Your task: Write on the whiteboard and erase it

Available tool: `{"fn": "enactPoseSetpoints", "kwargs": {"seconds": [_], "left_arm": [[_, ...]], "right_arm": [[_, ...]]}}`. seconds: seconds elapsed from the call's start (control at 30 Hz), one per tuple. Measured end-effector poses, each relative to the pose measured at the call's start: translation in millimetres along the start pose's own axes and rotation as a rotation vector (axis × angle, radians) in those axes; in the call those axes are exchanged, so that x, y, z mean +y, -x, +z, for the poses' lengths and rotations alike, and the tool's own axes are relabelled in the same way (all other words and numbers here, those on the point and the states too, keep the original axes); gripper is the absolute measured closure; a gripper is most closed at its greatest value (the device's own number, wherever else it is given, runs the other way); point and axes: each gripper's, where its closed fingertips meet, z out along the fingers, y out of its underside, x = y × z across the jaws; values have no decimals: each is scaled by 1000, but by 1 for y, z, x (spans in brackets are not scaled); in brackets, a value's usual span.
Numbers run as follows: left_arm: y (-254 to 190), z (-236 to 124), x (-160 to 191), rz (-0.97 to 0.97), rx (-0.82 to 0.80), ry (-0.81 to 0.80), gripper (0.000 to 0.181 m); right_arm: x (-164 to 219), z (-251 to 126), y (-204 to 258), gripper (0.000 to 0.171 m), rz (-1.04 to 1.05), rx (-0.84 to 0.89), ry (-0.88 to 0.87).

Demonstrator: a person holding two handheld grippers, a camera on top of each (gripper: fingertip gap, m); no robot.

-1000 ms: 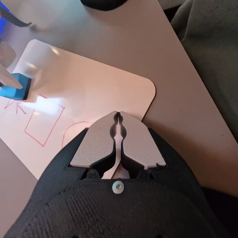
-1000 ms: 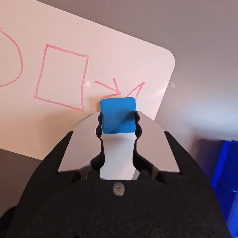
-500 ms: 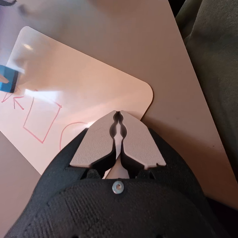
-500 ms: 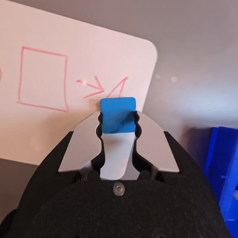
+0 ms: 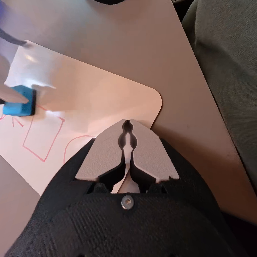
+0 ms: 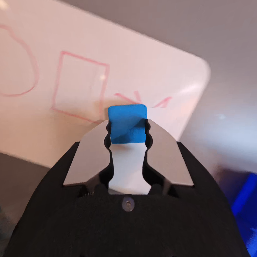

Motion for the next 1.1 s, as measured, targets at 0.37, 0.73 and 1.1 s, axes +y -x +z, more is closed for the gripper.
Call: {"fn": "enactPoseSetpoints", "kwargs": {"seconds": [0.37,0.73,1.1], "left_arm": [[-4,-1,-2,-8,36,-32,181],[-4,0,-3,1,38,-45,181],[-3,0,-3,22,28,-48,181]], "right_arm": [[-10,4,4,124,-109,-67,98],[-11,4,-7,124,-89,-59,125],[-21,10,36,124,-233,-77,125]]}}
